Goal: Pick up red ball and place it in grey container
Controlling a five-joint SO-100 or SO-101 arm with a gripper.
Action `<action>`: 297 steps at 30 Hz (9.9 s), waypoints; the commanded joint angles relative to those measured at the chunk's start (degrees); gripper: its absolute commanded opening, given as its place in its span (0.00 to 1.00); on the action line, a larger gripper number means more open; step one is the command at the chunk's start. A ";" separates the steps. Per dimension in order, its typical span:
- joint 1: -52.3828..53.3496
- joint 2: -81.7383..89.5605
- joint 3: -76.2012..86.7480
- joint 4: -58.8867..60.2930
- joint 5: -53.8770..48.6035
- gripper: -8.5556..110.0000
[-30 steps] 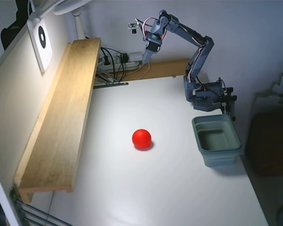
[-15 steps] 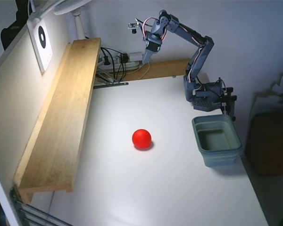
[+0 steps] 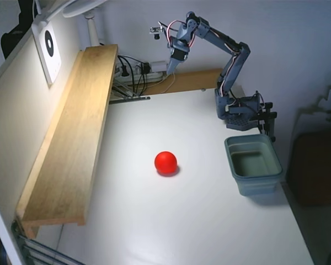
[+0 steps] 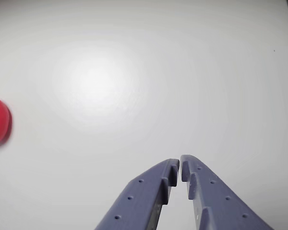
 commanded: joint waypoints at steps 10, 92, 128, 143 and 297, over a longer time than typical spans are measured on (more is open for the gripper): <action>0.56 1.64 0.61 0.33 0.09 0.39; -33.19 -21.90 -13.72 -5.40 0.09 0.39; -36.39 -21.13 -4.95 -13.40 0.09 0.39; -36.39 -16.77 12.50 -26.49 0.09 0.39; -41.42 -58.89 -7.85 -48.26 0.09 0.27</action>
